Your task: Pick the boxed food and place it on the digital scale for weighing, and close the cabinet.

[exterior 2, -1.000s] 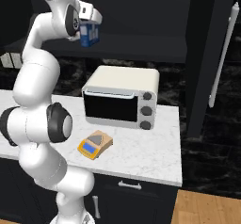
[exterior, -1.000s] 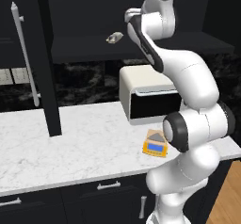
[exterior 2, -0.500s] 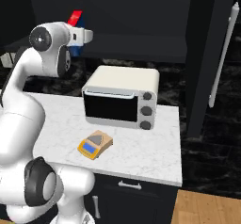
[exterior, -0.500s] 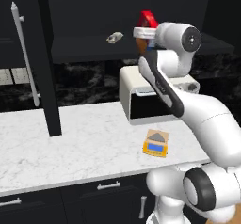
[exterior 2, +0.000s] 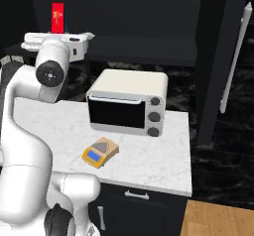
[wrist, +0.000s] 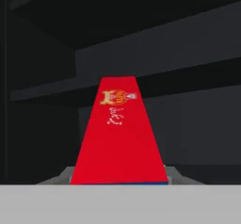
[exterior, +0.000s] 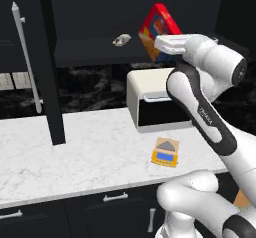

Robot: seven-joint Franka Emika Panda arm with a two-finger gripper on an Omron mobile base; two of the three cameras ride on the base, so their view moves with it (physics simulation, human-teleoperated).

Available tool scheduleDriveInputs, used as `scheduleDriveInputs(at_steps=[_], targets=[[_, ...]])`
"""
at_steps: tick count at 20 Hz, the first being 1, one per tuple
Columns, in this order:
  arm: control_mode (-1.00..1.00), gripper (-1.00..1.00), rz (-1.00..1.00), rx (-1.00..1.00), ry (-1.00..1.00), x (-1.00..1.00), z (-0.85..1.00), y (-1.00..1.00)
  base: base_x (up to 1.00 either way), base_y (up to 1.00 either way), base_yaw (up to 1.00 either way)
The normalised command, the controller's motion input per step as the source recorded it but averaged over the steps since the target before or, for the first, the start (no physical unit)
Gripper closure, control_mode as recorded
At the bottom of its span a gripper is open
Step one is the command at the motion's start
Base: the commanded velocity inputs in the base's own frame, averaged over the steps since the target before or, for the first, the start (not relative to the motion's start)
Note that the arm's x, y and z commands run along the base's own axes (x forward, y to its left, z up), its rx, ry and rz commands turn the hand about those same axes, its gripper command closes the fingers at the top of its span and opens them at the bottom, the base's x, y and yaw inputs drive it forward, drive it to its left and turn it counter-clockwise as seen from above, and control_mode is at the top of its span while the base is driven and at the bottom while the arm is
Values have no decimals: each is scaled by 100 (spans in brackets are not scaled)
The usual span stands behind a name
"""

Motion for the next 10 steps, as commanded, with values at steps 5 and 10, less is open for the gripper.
scheduleDriveInputs(at_steps=[5,10], targets=[[-100,100,31,0,3,-91,7,-38,0,0,0],[-100,100,27,0,15,-54,-1,-31,0,0,0]])
